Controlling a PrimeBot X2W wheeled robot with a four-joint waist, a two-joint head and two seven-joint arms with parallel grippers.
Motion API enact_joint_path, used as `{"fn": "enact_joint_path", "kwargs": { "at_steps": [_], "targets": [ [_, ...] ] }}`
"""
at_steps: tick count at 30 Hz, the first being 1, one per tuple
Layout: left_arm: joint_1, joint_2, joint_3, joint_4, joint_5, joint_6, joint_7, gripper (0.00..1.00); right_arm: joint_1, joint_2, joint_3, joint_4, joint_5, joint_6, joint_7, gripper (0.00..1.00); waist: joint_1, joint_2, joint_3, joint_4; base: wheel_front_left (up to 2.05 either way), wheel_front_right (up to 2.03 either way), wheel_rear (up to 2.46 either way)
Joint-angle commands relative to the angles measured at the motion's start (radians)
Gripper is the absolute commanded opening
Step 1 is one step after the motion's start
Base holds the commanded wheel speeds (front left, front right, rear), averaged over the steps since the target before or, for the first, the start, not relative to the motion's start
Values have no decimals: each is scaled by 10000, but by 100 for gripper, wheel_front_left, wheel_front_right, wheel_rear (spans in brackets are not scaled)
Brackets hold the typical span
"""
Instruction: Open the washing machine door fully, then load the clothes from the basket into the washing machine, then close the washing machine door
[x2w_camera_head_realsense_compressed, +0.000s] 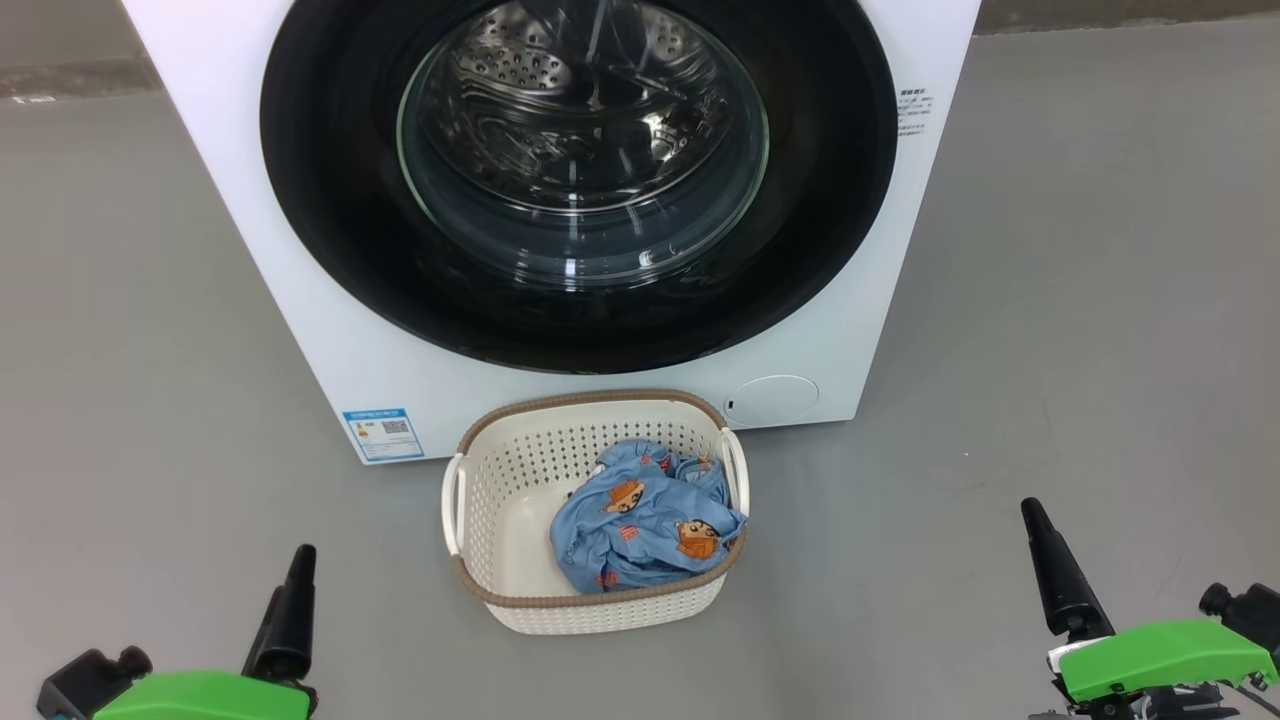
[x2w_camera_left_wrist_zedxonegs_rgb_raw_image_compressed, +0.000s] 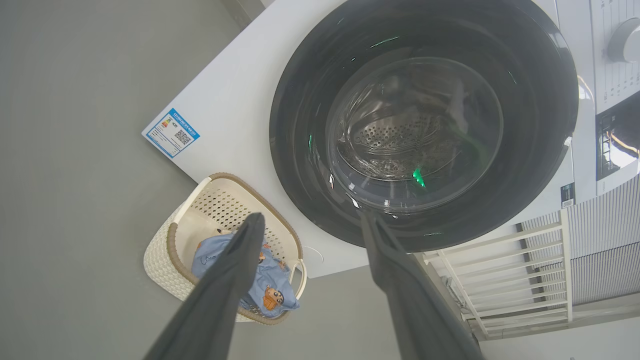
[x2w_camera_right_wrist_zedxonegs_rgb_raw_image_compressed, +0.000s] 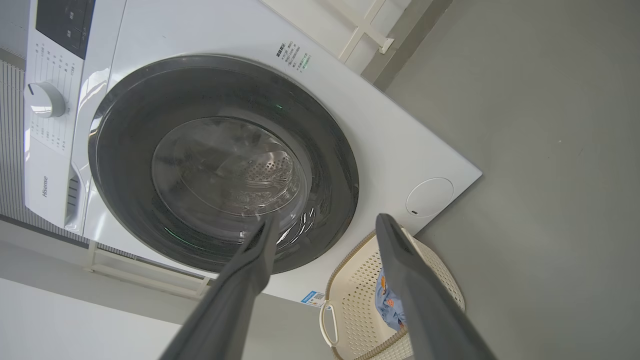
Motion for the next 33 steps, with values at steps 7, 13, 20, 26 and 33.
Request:
{"fn": "enact_joint_path", "kwargs": {
  "at_steps": [7,13,20,26,33],
  "targets": [
    [-532,316,107,-359,1018,-15,-285,100,-567,-255,260,-264,-1139,7,-274,100,-1,0,1,-8,0,0,0],
    [-557,393,58,-364,1733,-16,-461,100,-653,-308,339,-272,-1940,8,-449,100,-1,0,7,-22,0,0,0],
    [-601,476,-14,-384,2558,-18,-667,100,-737,-367,383,-276,-2895,9,-654,100,-1,0,-1,-39,0,0,0],
    [-630,586,-122,-411,3202,-19,-843,100,-805,-419,441,-270,-3683,10,-829,100,-1,0,-23,-47,0,0,0],
    [-667,720,-189,-455,4021,-21,-1048,100,-886,-478,413,-234,-4618,11,-1034,100,-1,0,-28,-47,0,0,0]
  ]
}}
